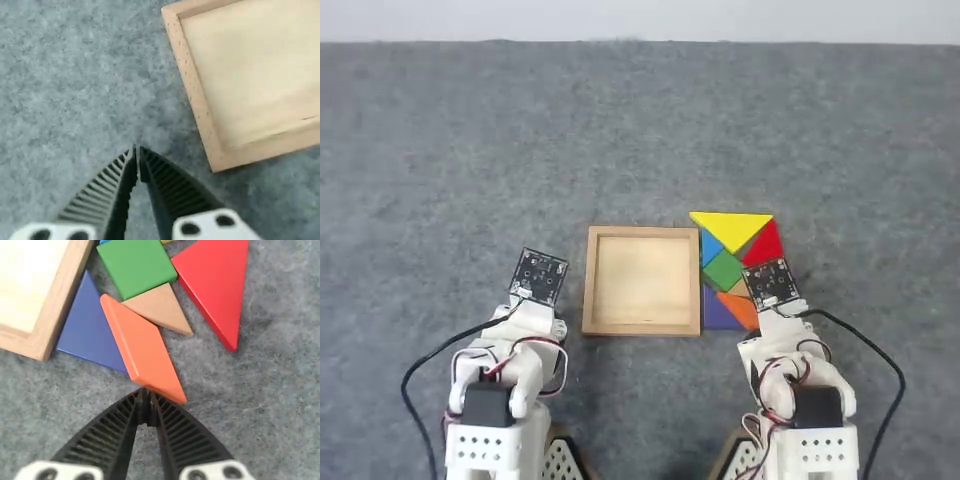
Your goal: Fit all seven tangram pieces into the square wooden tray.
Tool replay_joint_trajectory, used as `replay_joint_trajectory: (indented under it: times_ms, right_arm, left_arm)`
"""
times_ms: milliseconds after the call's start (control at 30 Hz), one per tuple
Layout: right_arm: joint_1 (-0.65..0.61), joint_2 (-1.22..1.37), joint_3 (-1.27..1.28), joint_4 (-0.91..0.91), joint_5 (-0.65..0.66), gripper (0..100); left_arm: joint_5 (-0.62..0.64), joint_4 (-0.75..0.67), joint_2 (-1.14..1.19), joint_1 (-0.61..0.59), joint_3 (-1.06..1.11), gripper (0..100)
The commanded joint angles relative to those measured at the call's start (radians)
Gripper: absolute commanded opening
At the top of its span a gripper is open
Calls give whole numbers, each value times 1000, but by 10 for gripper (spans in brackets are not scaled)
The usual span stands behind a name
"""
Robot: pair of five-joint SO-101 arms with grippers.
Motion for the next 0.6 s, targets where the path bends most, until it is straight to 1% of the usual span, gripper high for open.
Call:
replay_joint_trajectory:
  times_ms: [0,567]
  right_arm:
    - [16,-21,12,8,11,8]
    - [15,-21,12,8,11,9]
  left_arm:
    - [8,6,-25,-3,-12,13]
    - [8,6,-25,-3,-12,13]
